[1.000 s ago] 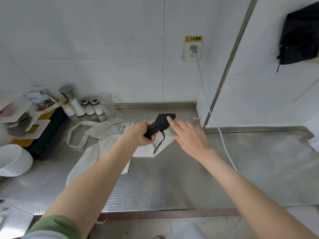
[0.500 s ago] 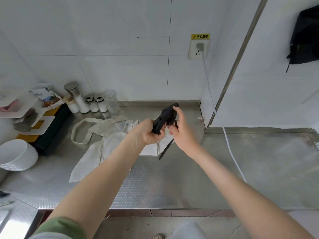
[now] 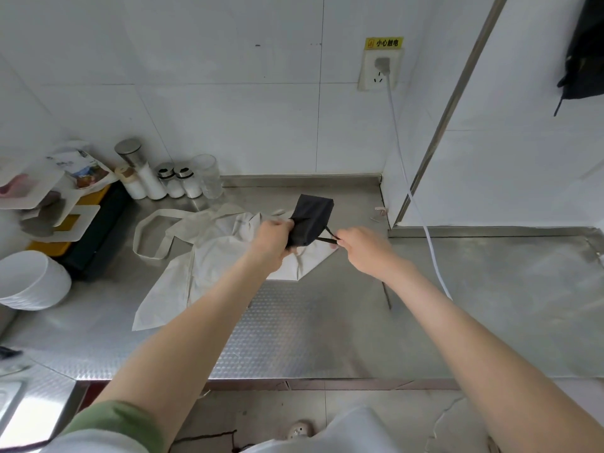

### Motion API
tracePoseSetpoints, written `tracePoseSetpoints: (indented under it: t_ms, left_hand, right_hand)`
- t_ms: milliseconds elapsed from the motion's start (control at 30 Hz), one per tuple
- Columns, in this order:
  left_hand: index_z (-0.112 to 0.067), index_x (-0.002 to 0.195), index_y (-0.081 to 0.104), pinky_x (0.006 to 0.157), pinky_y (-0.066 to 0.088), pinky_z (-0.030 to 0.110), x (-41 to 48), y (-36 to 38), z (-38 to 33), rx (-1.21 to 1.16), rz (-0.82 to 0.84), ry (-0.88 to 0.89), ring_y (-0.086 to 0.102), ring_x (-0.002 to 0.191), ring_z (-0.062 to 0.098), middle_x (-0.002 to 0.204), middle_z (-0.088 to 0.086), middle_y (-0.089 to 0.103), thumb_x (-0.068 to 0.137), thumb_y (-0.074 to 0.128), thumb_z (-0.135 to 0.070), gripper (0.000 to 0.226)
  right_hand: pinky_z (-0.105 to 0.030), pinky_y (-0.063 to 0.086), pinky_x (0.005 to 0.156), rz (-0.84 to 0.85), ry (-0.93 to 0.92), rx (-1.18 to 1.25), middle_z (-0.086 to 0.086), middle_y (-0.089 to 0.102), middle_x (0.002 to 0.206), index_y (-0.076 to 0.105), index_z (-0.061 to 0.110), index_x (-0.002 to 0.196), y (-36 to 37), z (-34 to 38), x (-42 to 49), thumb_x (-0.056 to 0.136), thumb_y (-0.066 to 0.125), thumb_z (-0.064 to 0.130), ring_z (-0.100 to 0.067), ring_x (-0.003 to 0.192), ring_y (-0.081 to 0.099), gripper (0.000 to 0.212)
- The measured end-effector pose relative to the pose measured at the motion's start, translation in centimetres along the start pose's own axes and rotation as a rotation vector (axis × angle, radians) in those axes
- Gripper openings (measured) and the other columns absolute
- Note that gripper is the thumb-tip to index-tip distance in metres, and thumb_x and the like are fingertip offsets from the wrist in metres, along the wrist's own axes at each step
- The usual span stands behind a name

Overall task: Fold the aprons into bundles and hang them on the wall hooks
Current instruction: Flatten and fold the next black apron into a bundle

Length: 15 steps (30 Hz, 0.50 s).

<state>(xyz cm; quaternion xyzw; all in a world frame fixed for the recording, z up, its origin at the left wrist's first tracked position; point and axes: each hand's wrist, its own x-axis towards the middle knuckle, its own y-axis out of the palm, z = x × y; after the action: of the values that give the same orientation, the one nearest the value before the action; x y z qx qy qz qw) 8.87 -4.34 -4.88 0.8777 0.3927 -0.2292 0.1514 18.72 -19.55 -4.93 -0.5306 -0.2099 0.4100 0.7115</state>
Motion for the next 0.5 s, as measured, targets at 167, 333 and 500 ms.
tracePoseSetpoints:
  t_ms: [167,333,500]
  left_hand:
    - [-0.013,0.105,0.044,0.066,0.046,0.031,0.0,-0.6,2.2,0.392,-0.123,0.233,0.053,0.075,0.015,0.089,0.004,0.056,0.100,0.047,-0.024,0.013]
    - [-0.013,0.111,0.039,0.060,0.039,0.031,0.7,-0.8,5.5,0.546,-0.180,0.254,0.051,0.071,0.019,0.085,0.003,0.052,0.101,0.041,-0.021,0.013]
    - [-0.004,0.122,0.032,0.062,0.043,0.027,1.8,-1.3,10.6,0.802,-0.158,0.185,0.055,0.074,0.024,0.085,0.009,0.057,0.096,0.035,-0.001,0.026]
  right_hand:
    - [-0.028,0.026,0.050,0.033,0.100,0.039,0.007,0.042,0.071,0.050,0.018,0.081,1.4,-0.5,0.2,0.095,0.037,0.002,-0.025,0.075,0.047,0.025]
    - [-0.030,0.034,0.065,0.164,0.161,0.131,-0.003,0.048,0.084,0.048,0.017,0.085,5.3,-0.3,0.6,0.093,0.037,0.000,-0.027,0.078,0.047,0.022]
    - [-0.033,0.040,0.069,0.311,0.241,0.175,-0.002,0.050,0.077,0.040,0.021,0.068,10.7,-1.3,0.9,0.096,0.040,0.010,-0.029,0.080,0.054,0.030]
